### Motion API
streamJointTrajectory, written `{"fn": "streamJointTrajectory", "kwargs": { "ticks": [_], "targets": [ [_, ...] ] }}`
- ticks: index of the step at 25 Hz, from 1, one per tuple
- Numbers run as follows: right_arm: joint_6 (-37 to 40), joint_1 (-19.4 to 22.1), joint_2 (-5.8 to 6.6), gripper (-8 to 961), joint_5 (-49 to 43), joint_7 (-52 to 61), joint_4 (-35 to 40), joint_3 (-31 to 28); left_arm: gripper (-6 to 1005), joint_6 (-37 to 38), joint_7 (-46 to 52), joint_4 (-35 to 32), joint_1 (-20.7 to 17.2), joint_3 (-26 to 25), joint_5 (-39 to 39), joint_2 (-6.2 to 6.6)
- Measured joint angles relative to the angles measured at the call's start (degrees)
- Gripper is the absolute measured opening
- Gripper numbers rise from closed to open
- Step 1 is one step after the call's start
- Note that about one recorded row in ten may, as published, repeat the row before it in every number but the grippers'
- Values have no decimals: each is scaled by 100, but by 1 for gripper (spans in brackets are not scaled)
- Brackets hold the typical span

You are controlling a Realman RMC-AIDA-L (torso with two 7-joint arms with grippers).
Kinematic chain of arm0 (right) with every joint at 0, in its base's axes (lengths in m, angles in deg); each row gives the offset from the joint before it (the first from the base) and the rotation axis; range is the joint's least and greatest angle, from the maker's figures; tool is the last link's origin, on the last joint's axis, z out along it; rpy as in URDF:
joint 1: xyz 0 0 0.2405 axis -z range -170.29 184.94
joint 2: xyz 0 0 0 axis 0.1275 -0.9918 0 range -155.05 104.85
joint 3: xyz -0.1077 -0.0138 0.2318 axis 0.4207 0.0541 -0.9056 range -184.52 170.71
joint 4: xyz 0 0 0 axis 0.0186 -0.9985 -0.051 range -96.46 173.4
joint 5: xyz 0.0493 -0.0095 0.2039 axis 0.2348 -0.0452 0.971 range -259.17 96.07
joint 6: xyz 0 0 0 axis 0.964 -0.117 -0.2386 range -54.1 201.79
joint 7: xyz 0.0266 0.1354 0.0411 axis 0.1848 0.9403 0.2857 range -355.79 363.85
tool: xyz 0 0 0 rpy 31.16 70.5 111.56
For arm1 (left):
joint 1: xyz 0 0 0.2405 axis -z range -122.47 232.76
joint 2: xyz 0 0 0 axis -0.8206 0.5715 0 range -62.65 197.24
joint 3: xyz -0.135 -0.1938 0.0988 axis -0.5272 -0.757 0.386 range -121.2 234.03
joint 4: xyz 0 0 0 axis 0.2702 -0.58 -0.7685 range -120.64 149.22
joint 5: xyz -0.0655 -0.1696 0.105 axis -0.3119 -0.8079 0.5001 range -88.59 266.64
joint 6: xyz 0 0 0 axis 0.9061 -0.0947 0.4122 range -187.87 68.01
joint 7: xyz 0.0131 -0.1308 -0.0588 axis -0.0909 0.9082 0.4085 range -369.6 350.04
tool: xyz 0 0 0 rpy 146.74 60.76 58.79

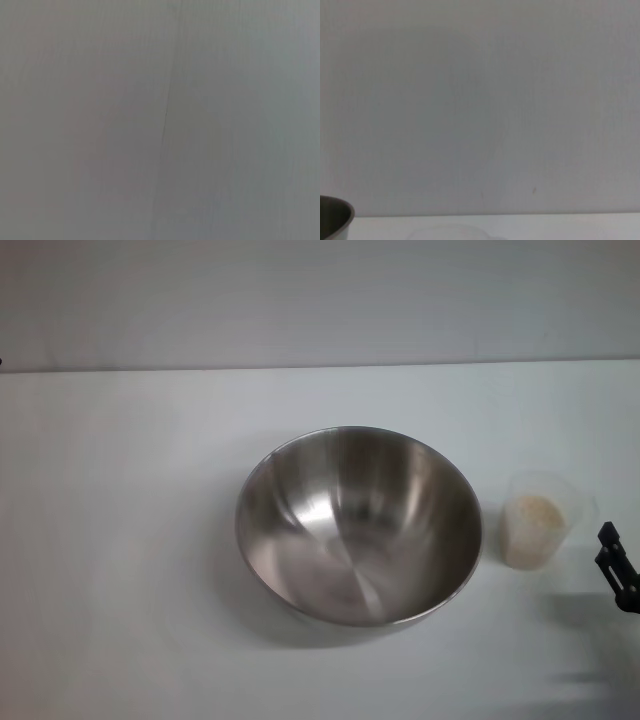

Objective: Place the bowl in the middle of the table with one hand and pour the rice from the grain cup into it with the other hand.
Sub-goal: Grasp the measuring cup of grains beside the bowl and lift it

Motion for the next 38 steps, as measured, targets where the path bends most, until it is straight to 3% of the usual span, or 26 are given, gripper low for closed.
{"fn": "streamJointTrajectory", "kwargs": {
  "ticks": [38],
  "targets": [
    [-474,-419,-9,706,1,25,198,-93,753,12,0,-4,10,0,-2,0]
  ]
}}
